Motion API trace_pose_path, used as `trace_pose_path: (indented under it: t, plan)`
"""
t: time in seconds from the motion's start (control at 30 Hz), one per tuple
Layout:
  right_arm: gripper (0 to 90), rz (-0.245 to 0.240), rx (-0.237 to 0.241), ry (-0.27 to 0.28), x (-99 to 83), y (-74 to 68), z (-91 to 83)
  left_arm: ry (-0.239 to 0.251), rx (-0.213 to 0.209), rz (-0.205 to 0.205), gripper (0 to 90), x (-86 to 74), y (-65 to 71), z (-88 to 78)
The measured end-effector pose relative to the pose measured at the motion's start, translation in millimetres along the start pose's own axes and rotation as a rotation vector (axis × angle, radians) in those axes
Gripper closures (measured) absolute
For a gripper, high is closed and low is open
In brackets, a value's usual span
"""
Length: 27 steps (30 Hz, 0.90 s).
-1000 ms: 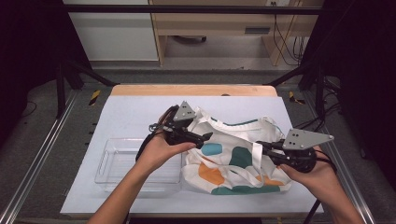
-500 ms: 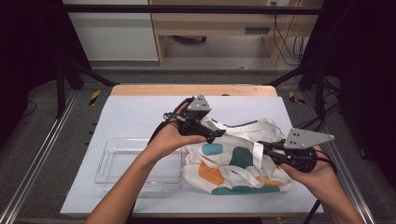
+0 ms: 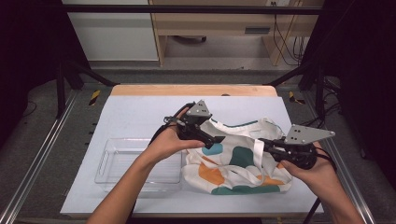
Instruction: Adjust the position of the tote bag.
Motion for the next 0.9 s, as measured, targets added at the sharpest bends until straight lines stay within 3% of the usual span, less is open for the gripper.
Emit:
trace_pose_path:
  t: [0.17, 0.27, 0.43, 0.47, 0.6, 0.7, 0.9]
  plan:
    - [83.1, -0.015, 0.006, -0.004, 3.7, -4.7, 1.9, -0.007, 0.007, 0.009, 8.7, 1.6, -3.3, 7.4]
    - [83.1, -0.007, 0.009, 0.001, 5.7, -2.9, 0.4, 0.014, -0.018, 0.017, 9.5, 6.7, -1.9, 11.5]
    - [83.1, 0.019, 0.023, 0.011, 5.9, -0.8, -0.8, -0.047, -0.043, 0.004, 18.3, 1.1, 0.3, 20.5]
    - [83.1, 0.026, 0.025, 0.013, 4.9, -0.2, -0.5, -0.07, -0.039, 0.016, 23.6, -0.8, -0.5, 20.4]
    - [83.1, 0.041, 0.027, 0.013, 1.3, 1.7, 0.2, -0.118, -0.084, -0.005, 54.1, -5.7, 5.5, 19.1]
    - [83.0, 0.042, 0.027, 0.012, 0.8, 2.1, -0.7, -0.113, -0.114, -0.052, 75.6, -9.9, 14.7, 17.8]
    - [80.7, 0.018, 0.026, -0.034, -2.7, -4.4, -1.3, -0.09, -0.048, -0.056, 85.4, -21.0, 37.4, 8.8]
Point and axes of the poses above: each handheld gripper's, and its own axes: z roughly forward along the jaws, x roughly out of its top, y roughly to its right, the point moved 6 cm from there along z, roughly forward along the jaws
